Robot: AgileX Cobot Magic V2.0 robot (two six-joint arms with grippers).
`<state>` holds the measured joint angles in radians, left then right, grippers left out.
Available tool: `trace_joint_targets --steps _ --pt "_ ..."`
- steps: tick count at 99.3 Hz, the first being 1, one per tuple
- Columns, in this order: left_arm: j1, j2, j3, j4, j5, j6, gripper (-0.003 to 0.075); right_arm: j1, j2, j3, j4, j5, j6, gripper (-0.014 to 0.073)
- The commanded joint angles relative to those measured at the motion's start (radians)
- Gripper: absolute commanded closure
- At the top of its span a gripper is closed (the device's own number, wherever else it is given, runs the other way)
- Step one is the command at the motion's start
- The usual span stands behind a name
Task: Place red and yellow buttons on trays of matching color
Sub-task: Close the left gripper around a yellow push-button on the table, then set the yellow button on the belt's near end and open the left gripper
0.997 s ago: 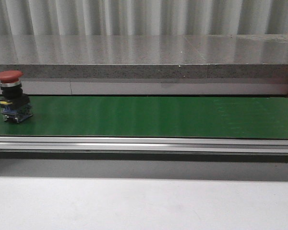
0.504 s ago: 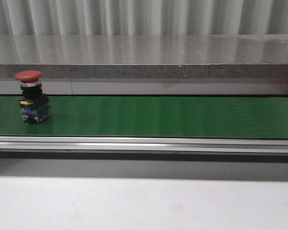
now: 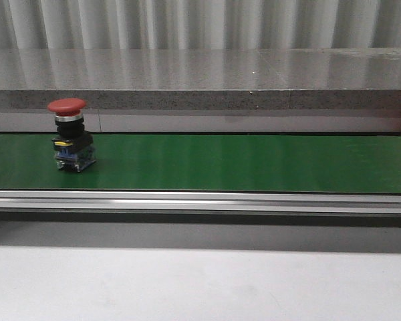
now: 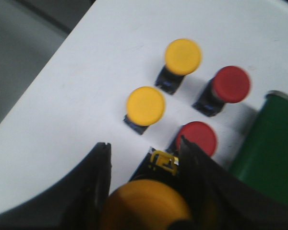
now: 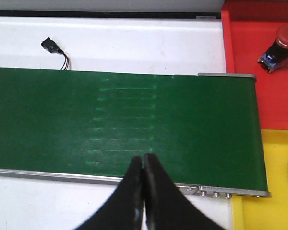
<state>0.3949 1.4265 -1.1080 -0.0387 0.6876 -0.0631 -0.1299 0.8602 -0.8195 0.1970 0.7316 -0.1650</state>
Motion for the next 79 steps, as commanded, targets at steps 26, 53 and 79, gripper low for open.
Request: trace_joint_targets --steps 26,53,79 --pt "-0.255 0.012 -0.155 -0.01 -0.017 0.024 0.0739 0.0 -0.009 -0.024 0.008 -0.051 -0.008 0.0718" --pt "-0.335 0.127 -0.18 0.0 0.013 0.024 0.0739 0.0 -0.009 -0.024 0.008 -0.051 -0.008 0.0718" --pt "-0.336 0.193 -0.18 0.0 0.04 0.026 0.0739 0.0 -0.009 -0.024 0.008 -0.051 -0.008 0.0718"
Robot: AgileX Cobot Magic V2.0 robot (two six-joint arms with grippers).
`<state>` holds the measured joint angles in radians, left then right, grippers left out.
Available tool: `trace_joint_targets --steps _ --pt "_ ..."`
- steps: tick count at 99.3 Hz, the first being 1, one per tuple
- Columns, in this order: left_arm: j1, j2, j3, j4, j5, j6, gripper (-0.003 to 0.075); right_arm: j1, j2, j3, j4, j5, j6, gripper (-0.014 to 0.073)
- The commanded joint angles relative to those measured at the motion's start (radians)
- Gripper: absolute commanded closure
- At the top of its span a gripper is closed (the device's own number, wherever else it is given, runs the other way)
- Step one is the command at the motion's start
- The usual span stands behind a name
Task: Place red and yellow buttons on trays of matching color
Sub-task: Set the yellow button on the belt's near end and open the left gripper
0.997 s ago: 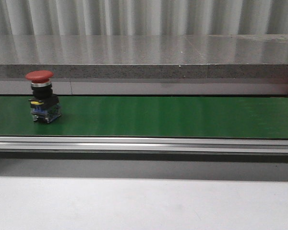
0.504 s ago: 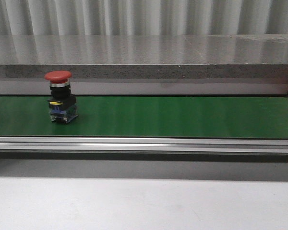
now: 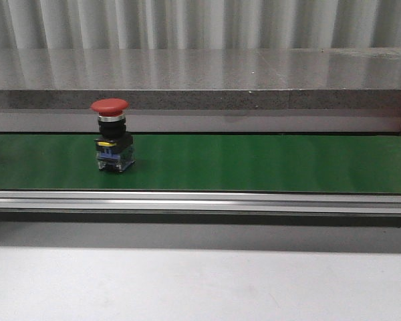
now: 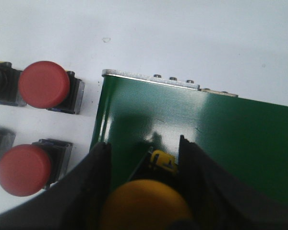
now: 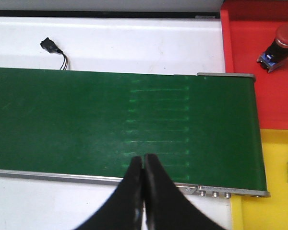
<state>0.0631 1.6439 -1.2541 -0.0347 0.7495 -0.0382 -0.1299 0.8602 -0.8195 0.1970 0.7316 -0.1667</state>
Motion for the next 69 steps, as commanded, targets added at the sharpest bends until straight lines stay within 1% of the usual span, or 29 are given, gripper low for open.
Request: trace_joint_targets --steps 1,22,29,33,38,41,43,44,45,46,47,49,50,51,55,60,63,69 --pt "-0.004 -0.02 -0.034 -0.004 -0.019 0.001 0.0739 0.0 -0.009 -0.024 0.008 -0.051 -0.007 0.0718" --pt "-0.004 0.003 -0.034 0.004 0.01 0.009 0.0735 0.0 -0.009 -0.024 0.008 -0.051 -0.007 0.0718" --pt "-0.004 0.003 -0.034 0.004 0.012 0.032 0.0695 0.0 -0.009 -0.024 0.008 -0.051 -0.007 0.0718" --pt "-0.004 0.003 -0.034 0.004 0.012 0.038 0.0644 0.0 -0.009 -0.024 0.008 -0.051 -0.007 0.0718" --pt "-0.004 0.003 -0.034 0.004 0.015 0.038 0.0559 0.0 -0.009 -0.024 0.008 -0.051 -0.007 0.0718" --pt "-0.004 0.003 -0.034 0.0 0.015 0.038 0.0484 0.0 -0.009 -0.024 0.008 -0.051 -0.007 0.0718" --pt "-0.004 0.003 -0.034 -0.003 0.016 0.038 0.0451 0.0 -0.009 -0.024 0.008 -0.051 -0.007 0.0718" --pt "-0.004 0.003 -0.034 -0.005 0.016 0.038 0.0418 0.0 -0.009 -0.024 0.008 -0.051 -0.007 0.0718" --pt "-0.004 0.003 -0.034 -0.007 0.016 0.038 0.0401 0.0 -0.009 -0.024 0.008 -0.051 -0.007 0.0718" --pt "-0.004 0.003 -0.034 -0.008 0.016 0.038 0.0366 0.0 -0.009 -0.024 0.008 -0.051 -0.007 0.0718" --pt "-0.004 0.003 -0.034 -0.01 0.017 0.038 0.0349 0.0 -0.009 -0.024 0.008 -0.051 -0.007 0.0718" --pt "-0.004 0.003 -0.034 -0.016 0.02 0.038 0.028 0.0 -0.009 -0.024 0.008 -0.051 -0.007 0.0718" --pt "-0.004 0.003 -0.034 -0.017 0.022 0.038 0.028 0.0 -0.009 -0.024 0.008 -0.051 -0.007 0.0718" --pt "-0.004 0.003 -0.034 -0.02 0.022 0.038 0.0247 0.0 -0.009 -0.024 0.008 -0.051 -0.007 0.0718" --pt "-0.004 0.003 -0.034 -0.035 0.026 0.038 0.0159 0.0 -0.009 -0.024 0.008 -0.051 -0.007 0.0718" --pt "-0.004 0.003 -0.034 -0.045 0.029 0.038 0.0087 0.0 -0.009 -0.024 0.008 -0.051 -0.007 0.0718" --pt "-0.005 0.001 -0.034 -0.045 0.029 0.038 0.006 0.0 -0.009 -0.024 0.008 -0.051 -0.007 0.0718" --pt "-0.012 -0.006 -0.037 -0.045 0.029 0.038 0.005 0.0 -0.009 -0.024 0.008 -0.051 -0.007 0.0718"
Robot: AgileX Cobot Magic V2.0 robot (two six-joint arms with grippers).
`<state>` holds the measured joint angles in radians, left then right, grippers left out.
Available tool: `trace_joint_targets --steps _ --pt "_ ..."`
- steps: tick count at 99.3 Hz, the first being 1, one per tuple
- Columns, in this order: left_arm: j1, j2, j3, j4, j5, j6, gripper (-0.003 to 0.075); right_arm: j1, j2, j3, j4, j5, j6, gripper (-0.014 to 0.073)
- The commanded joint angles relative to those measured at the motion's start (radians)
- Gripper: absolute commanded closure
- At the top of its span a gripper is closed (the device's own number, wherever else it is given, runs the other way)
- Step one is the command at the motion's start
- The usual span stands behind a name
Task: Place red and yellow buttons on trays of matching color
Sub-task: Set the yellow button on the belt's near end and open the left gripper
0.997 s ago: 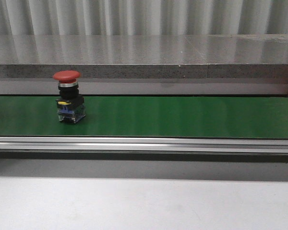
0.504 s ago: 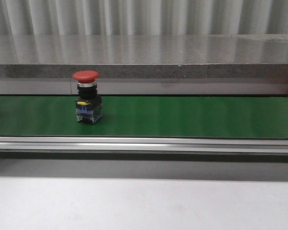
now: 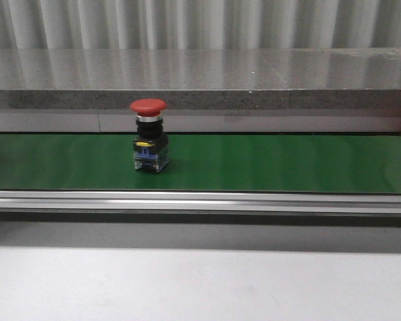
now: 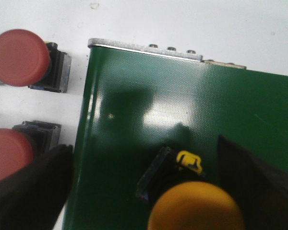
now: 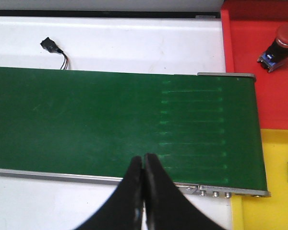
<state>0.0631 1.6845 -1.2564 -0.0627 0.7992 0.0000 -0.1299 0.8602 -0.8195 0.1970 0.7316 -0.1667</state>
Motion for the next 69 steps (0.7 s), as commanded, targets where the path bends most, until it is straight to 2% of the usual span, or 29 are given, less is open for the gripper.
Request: trace_joint_targets --steps 1,48,69 --pt "-0.014 -0.046 -0.035 -0.017 -0.021 0.0 0.005 0.0 -0.009 -0.024 0.008 -0.051 -0.007 0.0718" --pt "-0.143 -0.224 -0.035 -0.017 -0.046 0.008 0.005 0.0 -0.009 -0.024 0.008 -0.051 -0.007 0.0718" --pt "-0.155 -0.352 0.009 -0.015 -0.063 0.008 0.005 0.0 -0.009 -0.024 0.008 -0.051 -0.007 0.0718"
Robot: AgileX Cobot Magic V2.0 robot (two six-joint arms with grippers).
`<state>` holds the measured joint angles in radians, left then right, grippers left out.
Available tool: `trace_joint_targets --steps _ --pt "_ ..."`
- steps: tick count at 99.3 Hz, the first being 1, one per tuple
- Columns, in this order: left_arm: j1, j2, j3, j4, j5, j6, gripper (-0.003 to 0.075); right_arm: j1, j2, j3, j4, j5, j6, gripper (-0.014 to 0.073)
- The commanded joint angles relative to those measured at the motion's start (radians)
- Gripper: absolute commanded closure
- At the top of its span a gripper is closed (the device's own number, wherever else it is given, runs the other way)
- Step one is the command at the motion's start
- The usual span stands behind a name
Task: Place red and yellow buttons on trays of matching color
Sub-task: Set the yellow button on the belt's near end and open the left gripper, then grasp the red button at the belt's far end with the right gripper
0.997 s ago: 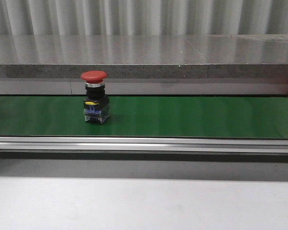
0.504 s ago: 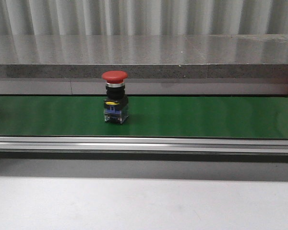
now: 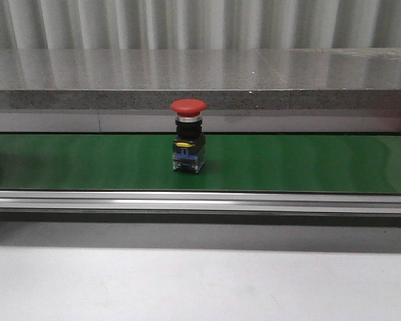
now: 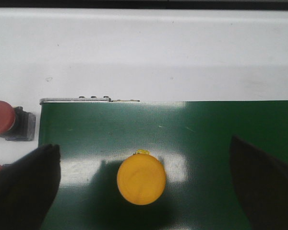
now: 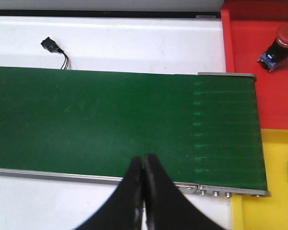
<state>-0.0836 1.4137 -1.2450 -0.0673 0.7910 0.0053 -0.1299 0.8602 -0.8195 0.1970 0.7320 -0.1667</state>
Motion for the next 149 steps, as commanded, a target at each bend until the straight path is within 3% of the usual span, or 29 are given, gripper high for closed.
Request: trace_joint_targets --steps 1,61,75,106,112,124,143,149 --pt "-0.008 -0.092 0.002 -0.01 -0.057 0.002 0.005 0.0 -0.009 -0.024 0.008 -0.051 -0.007 0.0718" --pt "-0.008 -0.707 0.523 -0.019 -0.158 0.002 0.0073 0.0 -0.009 -0.024 0.008 -0.051 -0.007 0.0718" --pt "-0.008 -0.816 0.588 -0.019 -0.158 0.002 0.0199 0.0 -0.009 -0.024 0.008 -0.055 -0.007 0.0718" --pt "-0.008 -0.869 0.602 -0.019 -0.158 0.002 0.07 0.0 -0.007 -0.024 0.008 -0.055 -0.007 0.0718" --pt "-0.008 -0.869 0.602 -0.017 -0.16 0.002 0.0737 0.0 -0.006 -0.024 0.009 -0.049 -0.007 0.0711" --pt "-0.008 -0.869 0.602 -0.013 -0.16 0.002 0.0739 0.0 -0.006 -0.024 0.01 -0.03 -0.007 0.0568" --pt "-0.008 -0.869 0.602 -0.013 -0.154 0.002 0.0739 0.0 -0.006 -0.024 0.01 -0.006 -0.007 0.0078" --pt "-0.008 -0.869 0.602 -0.013 -0.154 0.002 0.0739 0.0 -0.006 -0.024 0.014 0.001 -0.007 -0.002"
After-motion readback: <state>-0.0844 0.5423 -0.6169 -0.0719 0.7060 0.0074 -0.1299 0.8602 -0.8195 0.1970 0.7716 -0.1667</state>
